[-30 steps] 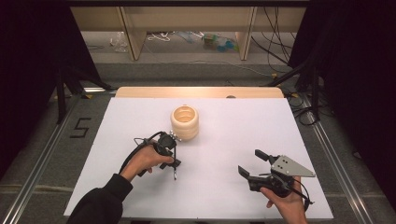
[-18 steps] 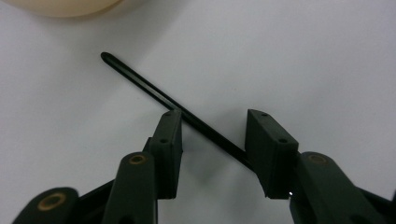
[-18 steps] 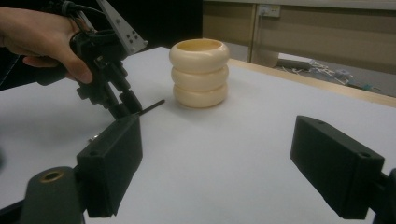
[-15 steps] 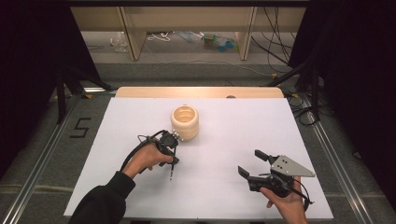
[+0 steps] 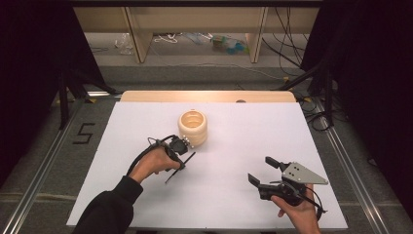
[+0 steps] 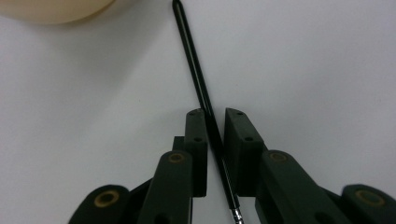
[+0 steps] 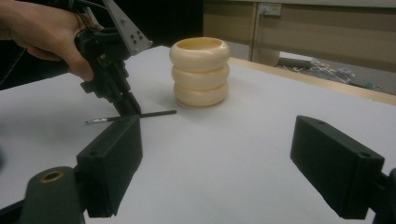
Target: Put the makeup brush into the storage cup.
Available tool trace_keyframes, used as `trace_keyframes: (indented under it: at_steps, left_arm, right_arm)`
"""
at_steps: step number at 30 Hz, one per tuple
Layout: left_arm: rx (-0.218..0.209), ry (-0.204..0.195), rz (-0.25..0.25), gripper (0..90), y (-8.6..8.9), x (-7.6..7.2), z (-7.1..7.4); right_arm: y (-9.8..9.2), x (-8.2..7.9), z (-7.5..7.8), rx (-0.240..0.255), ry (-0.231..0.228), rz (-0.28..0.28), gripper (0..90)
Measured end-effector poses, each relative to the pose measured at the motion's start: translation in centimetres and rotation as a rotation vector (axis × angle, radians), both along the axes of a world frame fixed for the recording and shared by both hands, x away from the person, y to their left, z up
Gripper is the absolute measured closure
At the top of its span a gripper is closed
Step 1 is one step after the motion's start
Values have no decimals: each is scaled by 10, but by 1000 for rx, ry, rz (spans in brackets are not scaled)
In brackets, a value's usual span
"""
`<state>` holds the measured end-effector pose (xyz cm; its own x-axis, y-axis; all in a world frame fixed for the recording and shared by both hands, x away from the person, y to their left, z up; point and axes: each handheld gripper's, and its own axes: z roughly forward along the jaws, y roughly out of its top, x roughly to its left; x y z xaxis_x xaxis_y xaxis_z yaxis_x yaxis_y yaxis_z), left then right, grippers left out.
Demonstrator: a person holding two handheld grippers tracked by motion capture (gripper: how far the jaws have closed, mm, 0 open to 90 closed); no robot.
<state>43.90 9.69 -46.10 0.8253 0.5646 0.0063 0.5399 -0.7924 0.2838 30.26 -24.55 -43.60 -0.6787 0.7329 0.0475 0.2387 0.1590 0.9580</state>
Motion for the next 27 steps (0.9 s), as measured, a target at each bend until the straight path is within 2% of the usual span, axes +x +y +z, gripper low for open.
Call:
trace_keyframes:
  at_steps: [7, 11, 13, 20, 23, 24, 25, 27]
  left_arm:
    - [20, 12, -21, 819, -2, 3, 1]
    - [19, 4, -24, 837, -5, 2, 0]
    - [33, 8, -50, 848, -5, 2, 1]
    - [18, 8, -66, 853, -4, 3, 0]
    - [21, 15, -94, 853, -1, 5, 2]
    - [7, 9, -86, 853, -1, 4, 1]
    - [3, 12, -89, 853, 0, 5, 2]
    - [-11, 18, -97, 853, 2, 5, 5]
  right_arm:
    - [0, -1, 1, -13, 0, -4, 177]
    - [0, 0, 1, -16, 2, -1, 177]
    - [0, 0, 1, -20, 1, 4, 179]
    - [2, 1, 0, -3, -4, 14, 180]
    - [3, 0, 1, -35, -18, 11, 180]
    - [3, 0, 1, -35, -18, 11, 180]
    - [5, 1, 1, -61, -45, 14, 180]
    - [6, 1, 1, -64, -49, 14, 180]
